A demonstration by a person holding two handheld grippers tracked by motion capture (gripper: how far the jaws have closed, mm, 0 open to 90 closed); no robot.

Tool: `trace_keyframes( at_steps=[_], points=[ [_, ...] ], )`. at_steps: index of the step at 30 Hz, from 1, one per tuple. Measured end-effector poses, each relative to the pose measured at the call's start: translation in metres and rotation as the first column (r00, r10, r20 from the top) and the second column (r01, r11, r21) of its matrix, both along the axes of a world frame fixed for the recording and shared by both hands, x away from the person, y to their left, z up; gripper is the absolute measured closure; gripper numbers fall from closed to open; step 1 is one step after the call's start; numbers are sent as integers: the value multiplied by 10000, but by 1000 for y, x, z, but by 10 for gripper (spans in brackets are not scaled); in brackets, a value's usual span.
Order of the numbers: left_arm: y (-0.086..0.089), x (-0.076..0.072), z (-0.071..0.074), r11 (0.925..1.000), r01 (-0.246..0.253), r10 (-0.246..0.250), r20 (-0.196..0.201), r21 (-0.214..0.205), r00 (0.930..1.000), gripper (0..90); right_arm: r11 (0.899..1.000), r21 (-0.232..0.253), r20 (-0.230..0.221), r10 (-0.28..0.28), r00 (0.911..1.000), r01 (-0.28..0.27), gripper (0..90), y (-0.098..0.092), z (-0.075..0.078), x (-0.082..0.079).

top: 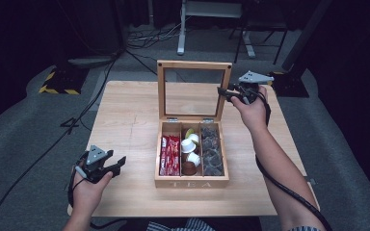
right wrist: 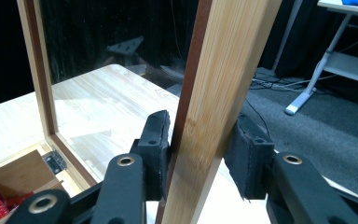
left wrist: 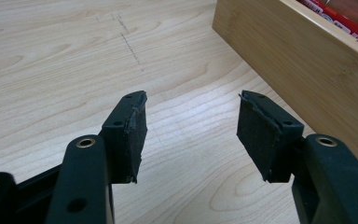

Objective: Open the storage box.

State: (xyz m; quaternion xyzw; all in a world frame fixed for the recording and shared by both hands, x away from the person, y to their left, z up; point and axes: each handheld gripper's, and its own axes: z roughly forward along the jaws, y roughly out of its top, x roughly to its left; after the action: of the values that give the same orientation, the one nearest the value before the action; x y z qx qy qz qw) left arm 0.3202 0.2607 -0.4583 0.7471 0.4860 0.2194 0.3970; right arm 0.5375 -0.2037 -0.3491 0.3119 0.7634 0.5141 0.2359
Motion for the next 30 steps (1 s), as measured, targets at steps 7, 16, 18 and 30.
trace_keyframes(
  at_steps=[7,16,18,30],
  points=[
    [1,1,-2,10000,-43,43,-65,6,10000,428,9999,39,-408,-132,9991,133,615,1,-1,9],
    [1,3,-6,9999,-29,31,-240,97,9997,424,9995,51,-639,-294,9975,298,615,2,-3,14],
    [1,3,-7,9999,-39,42,-256,111,9997,419,9992,23,-687,-389,9969,392,615,2,-6,15],
    [1,3,-8,9999,-34,37,-268,99,9996,417,9977,-148,-1083,-668,9919,655,607,4,-15,19]
  ],
)
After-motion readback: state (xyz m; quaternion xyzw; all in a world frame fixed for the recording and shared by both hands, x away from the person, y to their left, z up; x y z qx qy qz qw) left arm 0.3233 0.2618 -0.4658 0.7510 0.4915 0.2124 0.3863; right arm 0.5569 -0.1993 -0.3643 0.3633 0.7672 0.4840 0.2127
